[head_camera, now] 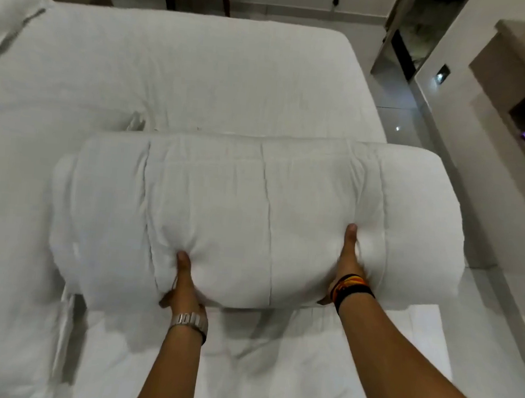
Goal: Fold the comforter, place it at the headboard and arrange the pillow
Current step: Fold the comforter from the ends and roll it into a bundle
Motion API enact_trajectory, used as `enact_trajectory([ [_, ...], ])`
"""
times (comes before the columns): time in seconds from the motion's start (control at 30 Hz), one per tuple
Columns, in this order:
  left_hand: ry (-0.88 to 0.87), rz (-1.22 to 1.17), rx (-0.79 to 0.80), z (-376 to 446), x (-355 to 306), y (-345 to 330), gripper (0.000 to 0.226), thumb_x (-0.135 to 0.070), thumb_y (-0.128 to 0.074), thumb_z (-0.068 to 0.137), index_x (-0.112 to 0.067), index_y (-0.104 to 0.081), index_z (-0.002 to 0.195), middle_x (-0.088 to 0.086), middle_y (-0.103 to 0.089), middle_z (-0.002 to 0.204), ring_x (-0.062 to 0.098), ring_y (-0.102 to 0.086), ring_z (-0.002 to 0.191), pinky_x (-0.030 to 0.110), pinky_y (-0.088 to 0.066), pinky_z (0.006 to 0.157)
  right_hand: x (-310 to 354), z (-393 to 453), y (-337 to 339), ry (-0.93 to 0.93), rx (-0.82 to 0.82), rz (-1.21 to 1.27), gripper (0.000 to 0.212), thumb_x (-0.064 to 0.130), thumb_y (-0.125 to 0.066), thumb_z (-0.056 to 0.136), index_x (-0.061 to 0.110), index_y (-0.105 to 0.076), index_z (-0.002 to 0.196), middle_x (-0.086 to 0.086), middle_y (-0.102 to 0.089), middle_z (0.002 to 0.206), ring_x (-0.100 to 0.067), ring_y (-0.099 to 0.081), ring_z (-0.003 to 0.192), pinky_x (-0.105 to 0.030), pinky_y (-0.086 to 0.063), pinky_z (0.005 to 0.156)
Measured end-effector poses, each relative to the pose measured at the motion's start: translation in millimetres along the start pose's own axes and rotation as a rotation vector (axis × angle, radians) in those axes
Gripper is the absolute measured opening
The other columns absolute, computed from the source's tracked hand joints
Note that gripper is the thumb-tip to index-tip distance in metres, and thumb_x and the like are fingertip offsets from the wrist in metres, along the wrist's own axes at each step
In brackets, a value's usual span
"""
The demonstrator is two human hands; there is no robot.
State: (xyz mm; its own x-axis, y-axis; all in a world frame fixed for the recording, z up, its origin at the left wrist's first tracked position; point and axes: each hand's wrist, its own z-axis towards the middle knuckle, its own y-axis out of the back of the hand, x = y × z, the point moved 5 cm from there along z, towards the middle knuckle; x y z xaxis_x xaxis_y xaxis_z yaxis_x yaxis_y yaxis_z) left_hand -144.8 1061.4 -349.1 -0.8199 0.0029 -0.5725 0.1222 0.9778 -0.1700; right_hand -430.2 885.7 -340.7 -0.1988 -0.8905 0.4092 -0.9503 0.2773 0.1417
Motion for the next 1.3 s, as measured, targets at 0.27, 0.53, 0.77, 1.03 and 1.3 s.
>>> enact_trajectory([
  [0.27,-0.257,0.501,-0.037,-0.4,-44.6,-84.4,0.134,-0.089,-0.047,0.078,-0.002,0.013,0.162,0.016,0.021,0.171,0.030,0.015,0.159,0.054,0.002,0.126,33.5,-18.6,-36.3,0.175,-0.242,-0.253,0.161,0.109,-0.042,0.060,-0.004,0.008,0.164,-0.024,0.003,0.175,-0.044,-0.002,0.161,-0.061,-0.005,0.129],
  [0.53,-1.321,1.391,-0.201,-32.2,-89.8,-140.7,0.083,-0.066,-0.033,0.101,-0.020,-0.012,0.167,0.031,-0.001,0.170,0.059,0.003,0.153,0.075,0.002,0.118,99.2,-50.4,-64.9,1.401,-0.483,-1.185,0.087,0.076,-0.028,0.101,0.030,0.000,0.170,-0.024,0.011,0.175,-0.046,0.011,0.161,-0.079,0.013,0.116],
  [0.77,-1.269,1.727,-0.076,17.7,-79.3,-192.9,0.084,-0.087,-0.010,0.092,-0.045,-0.012,0.164,-0.002,0.001,0.175,0.044,0.019,0.156,0.080,0.012,0.112,161.6,-2.7,-110.2,1.548,-0.162,-1.638,0.097,0.099,-0.013,0.083,0.050,0.008,0.164,-0.008,0.016,0.177,-0.043,0.014,0.161,-0.084,0.007,0.114],
  [1.03,-1.217,1.777,-0.114,43.4,-38.2,-169.5,0.080,-0.080,-0.019,0.097,-0.038,-0.018,0.165,0.001,-0.004,0.175,0.042,0.008,0.158,0.073,0.011,0.117,135.5,63.7,-129.7,1.278,0.016,-1.797,0.098,0.104,-0.003,0.075,0.057,0.023,0.157,-0.003,0.026,0.175,-0.040,0.023,0.159,-0.084,0.012,0.112],
  [1.3,-0.529,0.880,-0.315,-44.3,44.6,-117.8,0.093,-0.091,-0.043,0.079,-0.063,0.001,0.156,-0.002,0.033,0.168,0.036,0.022,0.157,0.078,-0.005,0.117,256.5,-15.1,-173.5,1.813,0.199,-1.406,0.111,0.100,-0.045,0.069,0.034,-0.041,0.158,-0.012,-0.044,0.159,-0.033,-0.036,0.149,-0.059,-0.026,0.118],
])
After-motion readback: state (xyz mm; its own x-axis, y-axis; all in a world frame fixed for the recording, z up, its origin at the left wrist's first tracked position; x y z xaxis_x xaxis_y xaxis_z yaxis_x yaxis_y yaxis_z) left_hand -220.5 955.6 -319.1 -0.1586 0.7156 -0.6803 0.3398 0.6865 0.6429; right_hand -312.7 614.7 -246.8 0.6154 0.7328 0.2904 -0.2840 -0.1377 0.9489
